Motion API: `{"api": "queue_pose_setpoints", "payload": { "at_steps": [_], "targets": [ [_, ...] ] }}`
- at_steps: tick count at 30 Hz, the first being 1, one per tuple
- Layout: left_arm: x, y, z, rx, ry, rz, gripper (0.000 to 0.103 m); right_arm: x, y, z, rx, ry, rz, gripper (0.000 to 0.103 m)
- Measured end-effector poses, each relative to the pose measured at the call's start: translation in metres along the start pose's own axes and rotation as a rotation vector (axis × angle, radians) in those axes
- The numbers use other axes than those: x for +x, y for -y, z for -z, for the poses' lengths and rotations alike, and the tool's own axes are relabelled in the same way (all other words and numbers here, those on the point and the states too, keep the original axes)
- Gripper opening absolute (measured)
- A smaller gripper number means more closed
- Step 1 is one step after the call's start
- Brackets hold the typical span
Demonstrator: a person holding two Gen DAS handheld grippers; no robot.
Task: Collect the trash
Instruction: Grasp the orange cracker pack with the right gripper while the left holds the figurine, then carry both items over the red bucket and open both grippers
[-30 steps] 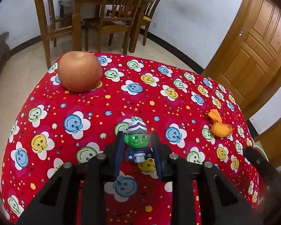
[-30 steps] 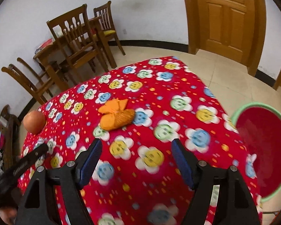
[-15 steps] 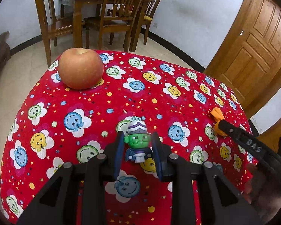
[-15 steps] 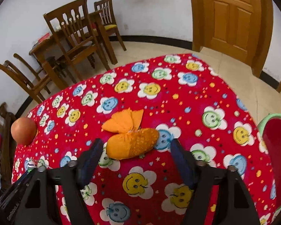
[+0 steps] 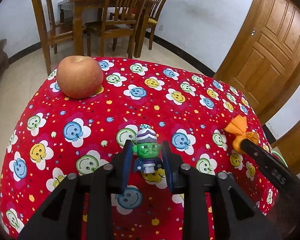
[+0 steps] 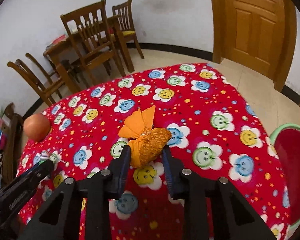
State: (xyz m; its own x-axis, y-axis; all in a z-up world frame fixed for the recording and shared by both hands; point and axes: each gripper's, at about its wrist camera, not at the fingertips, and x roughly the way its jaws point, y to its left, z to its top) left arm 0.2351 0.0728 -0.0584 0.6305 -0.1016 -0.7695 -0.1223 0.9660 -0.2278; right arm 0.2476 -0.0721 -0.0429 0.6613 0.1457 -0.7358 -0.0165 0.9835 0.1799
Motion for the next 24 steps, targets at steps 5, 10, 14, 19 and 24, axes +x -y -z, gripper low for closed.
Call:
{"api": "queue_pose_setpoints", "payload": {
  "at_steps": [5, 10, 14, 19, 24],
  "targets": [
    [-0.003, 0.006, 0.001, 0.016, 0.012, 0.006, 0.029, -0.031, 0.012, 0.007, 0.015, 0.047, -0.018, 0.025],
    [-0.006, 0.011, 0.003, 0.031, 0.014, 0.018, 0.029, -0.064, 0.03, 0.016, 0.046, 0.097, -0.024, 0.023],
    [-0.011, 0.017, 0.004, 0.042, 0.019, 0.041, 0.029, -0.087, 0.051, 0.025, 0.092, 0.128, -0.02, 0.022],
    [-0.02, 0.031, 0.007, 0.077, 0.034, 0.071, 0.029, -0.114, 0.081, 0.041, 0.166, 0.166, 0.025, 0.023],
    [-0.033, 0.053, 0.012, 0.123, 0.041, 0.11, 0.029, -0.132, 0.113, 0.052, 0.217, 0.18, 0.079, 0.023]
  ]
}}
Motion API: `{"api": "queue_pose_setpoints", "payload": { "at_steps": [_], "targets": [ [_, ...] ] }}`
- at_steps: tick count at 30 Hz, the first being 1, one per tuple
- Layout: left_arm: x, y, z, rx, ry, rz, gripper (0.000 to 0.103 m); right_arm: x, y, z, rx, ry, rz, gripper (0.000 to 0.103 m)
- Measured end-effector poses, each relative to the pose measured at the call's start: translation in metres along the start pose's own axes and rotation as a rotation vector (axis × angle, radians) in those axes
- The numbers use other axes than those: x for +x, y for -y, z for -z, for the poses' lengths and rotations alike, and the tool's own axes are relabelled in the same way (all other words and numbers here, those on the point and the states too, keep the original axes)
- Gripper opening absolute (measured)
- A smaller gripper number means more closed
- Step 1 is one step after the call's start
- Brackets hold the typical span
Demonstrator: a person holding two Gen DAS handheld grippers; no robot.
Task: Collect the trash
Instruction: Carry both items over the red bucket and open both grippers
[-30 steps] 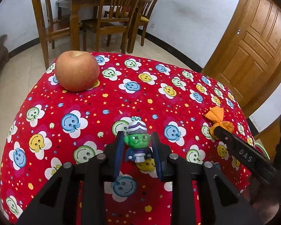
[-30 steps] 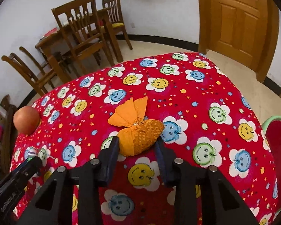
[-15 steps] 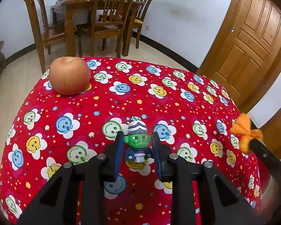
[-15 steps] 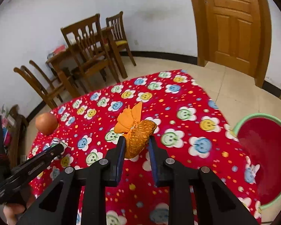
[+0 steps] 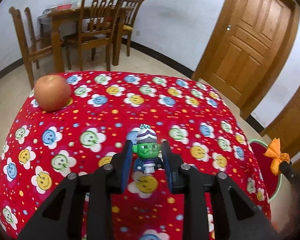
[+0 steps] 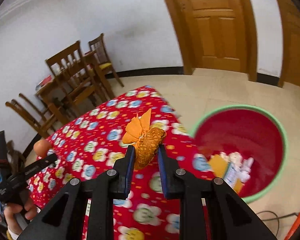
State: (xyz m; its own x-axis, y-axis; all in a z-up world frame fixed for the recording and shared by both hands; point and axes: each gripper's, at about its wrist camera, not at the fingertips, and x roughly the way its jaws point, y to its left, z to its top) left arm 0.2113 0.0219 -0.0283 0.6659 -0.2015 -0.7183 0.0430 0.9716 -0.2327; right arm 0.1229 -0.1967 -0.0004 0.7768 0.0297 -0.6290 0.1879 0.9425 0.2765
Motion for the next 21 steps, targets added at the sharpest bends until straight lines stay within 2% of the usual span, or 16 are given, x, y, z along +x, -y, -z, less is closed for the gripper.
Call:
{"api": "queue_pose_setpoints", "payload": {
  "at_steps": [7, 12, 18, 21],
  "targets": [
    [-0.018, 0.035, 0.001, 0.061, 0.006, 0.059, 0.029, -0.016, 0.042, 0.003, 0.062, 0.028, 0.076, 0.023],
    [-0.028, 0.059, 0.004, 0.093, -0.001, 0.106, 0.029, -0.014, 0.071, 0.009, 0.124, -0.003, 0.108, 0.023],
    [-0.033, 0.094, 0.012, 0.142, -0.018, 0.158, 0.029, -0.013, 0.097, 0.015, 0.173, -0.023, 0.128, 0.028],
    [-0.035, 0.112, 0.016, 0.17, -0.03, 0.186, 0.029, -0.016, 0.108, 0.016, 0.195, -0.024, 0.119, 0.034]
  ]
}}
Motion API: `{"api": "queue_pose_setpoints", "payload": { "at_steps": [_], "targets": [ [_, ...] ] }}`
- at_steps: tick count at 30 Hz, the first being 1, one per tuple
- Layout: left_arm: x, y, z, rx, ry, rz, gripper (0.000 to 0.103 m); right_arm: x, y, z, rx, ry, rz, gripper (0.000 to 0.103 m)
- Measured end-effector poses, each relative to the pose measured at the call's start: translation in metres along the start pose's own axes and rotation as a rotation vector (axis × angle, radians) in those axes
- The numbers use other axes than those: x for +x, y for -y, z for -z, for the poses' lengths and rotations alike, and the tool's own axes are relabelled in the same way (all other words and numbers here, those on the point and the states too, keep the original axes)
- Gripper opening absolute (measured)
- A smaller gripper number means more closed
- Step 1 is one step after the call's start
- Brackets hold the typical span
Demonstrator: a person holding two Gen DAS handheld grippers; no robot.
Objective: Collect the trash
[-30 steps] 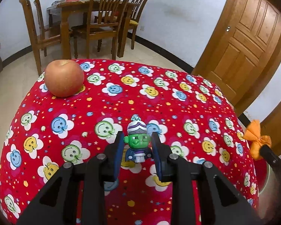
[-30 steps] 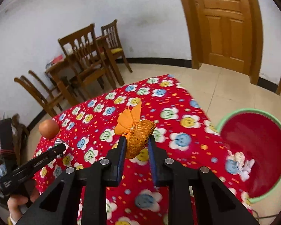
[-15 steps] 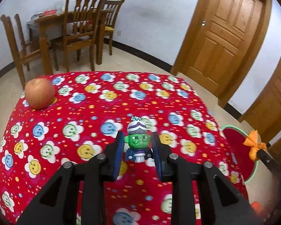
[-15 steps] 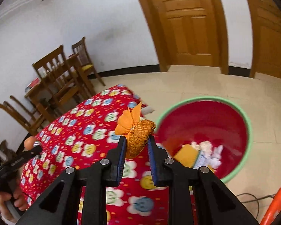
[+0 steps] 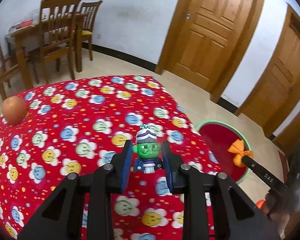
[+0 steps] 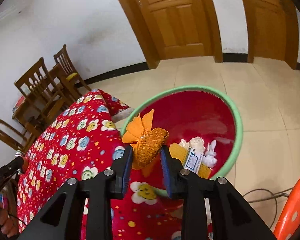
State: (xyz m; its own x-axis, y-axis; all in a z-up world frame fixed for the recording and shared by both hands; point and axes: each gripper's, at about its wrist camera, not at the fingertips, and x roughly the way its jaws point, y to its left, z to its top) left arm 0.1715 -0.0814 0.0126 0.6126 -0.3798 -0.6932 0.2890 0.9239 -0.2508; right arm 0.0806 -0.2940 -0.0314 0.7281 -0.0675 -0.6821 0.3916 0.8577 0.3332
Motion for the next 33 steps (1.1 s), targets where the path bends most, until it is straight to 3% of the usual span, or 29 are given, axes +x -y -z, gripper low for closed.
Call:
{"api": "queue_pose_setpoints", "payload": {
  "at_steps": [26, 33],
  "targets": [
    [0.067, 0.142, 0.017, 0.239, -0.159, 0.159, 0.029, -0.041, 0.076, -0.001, 0.067, 0.064, -0.03, 0.05],
    [0.092, 0.173, 0.017, 0.317, -0.189, 0.144, 0.029, -0.042, 0.092, 0.001, 0.095, 0.066, -0.021, 0.051]
  ]
}}
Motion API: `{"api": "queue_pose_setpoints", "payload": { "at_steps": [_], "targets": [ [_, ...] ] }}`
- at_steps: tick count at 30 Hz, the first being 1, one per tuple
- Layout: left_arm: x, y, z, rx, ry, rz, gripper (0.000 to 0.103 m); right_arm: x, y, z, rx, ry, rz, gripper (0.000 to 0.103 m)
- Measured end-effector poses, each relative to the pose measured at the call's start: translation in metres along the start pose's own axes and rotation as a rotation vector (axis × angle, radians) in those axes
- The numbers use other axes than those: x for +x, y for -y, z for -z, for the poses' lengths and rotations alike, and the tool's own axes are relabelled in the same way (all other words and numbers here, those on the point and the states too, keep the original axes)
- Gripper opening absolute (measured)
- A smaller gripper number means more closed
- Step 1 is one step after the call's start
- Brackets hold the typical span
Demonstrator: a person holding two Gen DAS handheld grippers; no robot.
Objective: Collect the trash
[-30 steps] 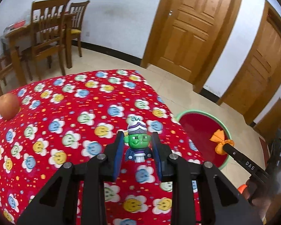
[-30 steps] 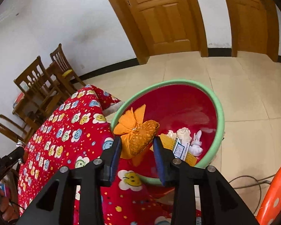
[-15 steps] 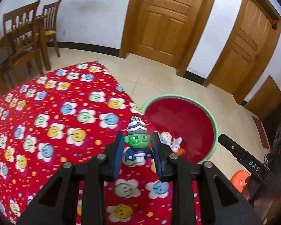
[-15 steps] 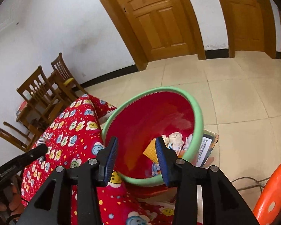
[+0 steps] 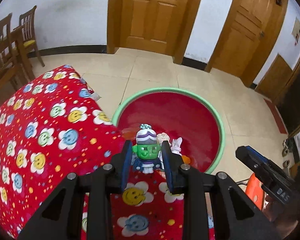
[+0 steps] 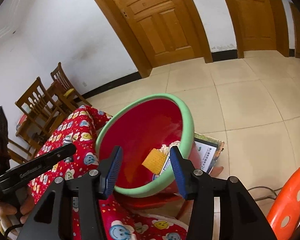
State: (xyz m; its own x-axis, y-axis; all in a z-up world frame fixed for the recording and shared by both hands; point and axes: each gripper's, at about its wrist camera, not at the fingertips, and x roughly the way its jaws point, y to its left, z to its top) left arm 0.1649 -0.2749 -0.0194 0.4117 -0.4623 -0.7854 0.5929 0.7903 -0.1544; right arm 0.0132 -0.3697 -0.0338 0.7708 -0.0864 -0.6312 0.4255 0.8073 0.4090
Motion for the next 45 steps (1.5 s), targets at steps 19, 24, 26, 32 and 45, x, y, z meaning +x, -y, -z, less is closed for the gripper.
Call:
{"api": "queue_pose_setpoints", "payload": {
  "at_steps": [19, 24, 26, 32, 45],
  "targets": [
    [-0.04, -0.012, 0.01, -0.045, 0.067, -0.067, 0.067, -0.03, -0.029, 0.0, -0.094, 0.049, -0.075, 0.061],
    [-0.072, -0.028, 0.026, -0.102, 0.104, -0.116, 0.07, -0.049, -0.051, 0.004, -0.134, 0.058, -0.121, 0.062],
    [-0.084, -0.033, 0.034, -0.118, 0.115, -0.134, 0.07, -0.057, -0.06, 0.007, -0.157, 0.069, -0.138, 0.073],
    [-0.127, -0.045, 0.059, -0.177, 0.174, -0.18, 0.078, -0.076, -0.089, 0.021, -0.228, 0.085, -0.172, 0.075],
    [-0.198, -0.062, 0.108, -0.276, 0.277, -0.301, 0.089, -0.105, -0.132, 0.055, -0.336, 0.106, -0.173, 0.083]
  ]
}}
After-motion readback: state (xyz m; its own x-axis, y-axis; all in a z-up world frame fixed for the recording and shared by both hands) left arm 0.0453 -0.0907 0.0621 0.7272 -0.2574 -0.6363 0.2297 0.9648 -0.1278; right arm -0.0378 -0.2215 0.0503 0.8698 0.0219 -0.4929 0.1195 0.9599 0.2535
